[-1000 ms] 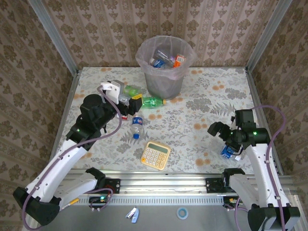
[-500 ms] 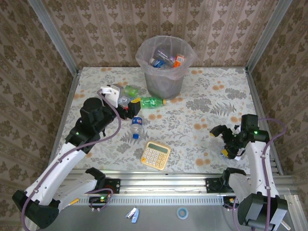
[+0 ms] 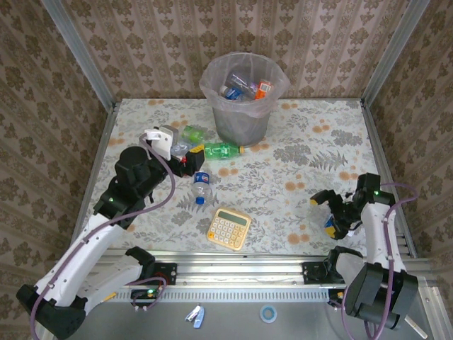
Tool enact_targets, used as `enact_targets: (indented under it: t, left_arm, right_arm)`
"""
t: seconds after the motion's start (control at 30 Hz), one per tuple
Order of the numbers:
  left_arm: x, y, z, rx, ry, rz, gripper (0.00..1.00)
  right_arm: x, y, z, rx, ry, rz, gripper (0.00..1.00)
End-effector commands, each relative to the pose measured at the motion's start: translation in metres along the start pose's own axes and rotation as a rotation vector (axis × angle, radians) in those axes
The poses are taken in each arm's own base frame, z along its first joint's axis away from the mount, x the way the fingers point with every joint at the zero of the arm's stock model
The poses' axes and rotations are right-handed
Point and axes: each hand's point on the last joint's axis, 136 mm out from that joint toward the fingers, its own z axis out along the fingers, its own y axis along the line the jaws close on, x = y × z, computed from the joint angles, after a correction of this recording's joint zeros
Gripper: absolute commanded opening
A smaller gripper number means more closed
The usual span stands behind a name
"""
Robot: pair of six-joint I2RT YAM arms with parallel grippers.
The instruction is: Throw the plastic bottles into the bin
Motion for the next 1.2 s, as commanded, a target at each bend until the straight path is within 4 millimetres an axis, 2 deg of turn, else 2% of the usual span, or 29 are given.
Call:
enact_targets:
  t: [0.0, 0.3, 0.77, 0.97, 1.17]
  left_arm:
    - [0.0, 0.004, -0.003, -0.019, -0.007, 0.015, 1.0]
    - [0.0, 0.005, -0.003, -0.024, -0.01, 0.011, 1.0]
    - [0.002, 0.011, -0.002, -0.048, -0.006, 0.003, 1.0]
    - [0.001, 0.012, -0.003, -0.052, -0.01, 0.002, 1.0]
    - [0.001, 0.012, -0.001, -0.044, -0.014, -0.005, 1.0]
  right_arm:
    - [-0.005, -0.001, 0.001, -0.013, 0.006, 0.002, 1.0]
    - [-0.026, -0.005, 0.007, 0.012, -0.03, 0.04, 1.0]
    - [-0.058, -0.022, 0.04, 0.065, -0.051, 0.107, 1.0]
    - [-0.06, -0.018, 0.044, 0.036, -0.041, 0.113, 1.0]
    - [-0.046, -0.01, 0.026, 0.0, -0.059, 0.064, 1.0]
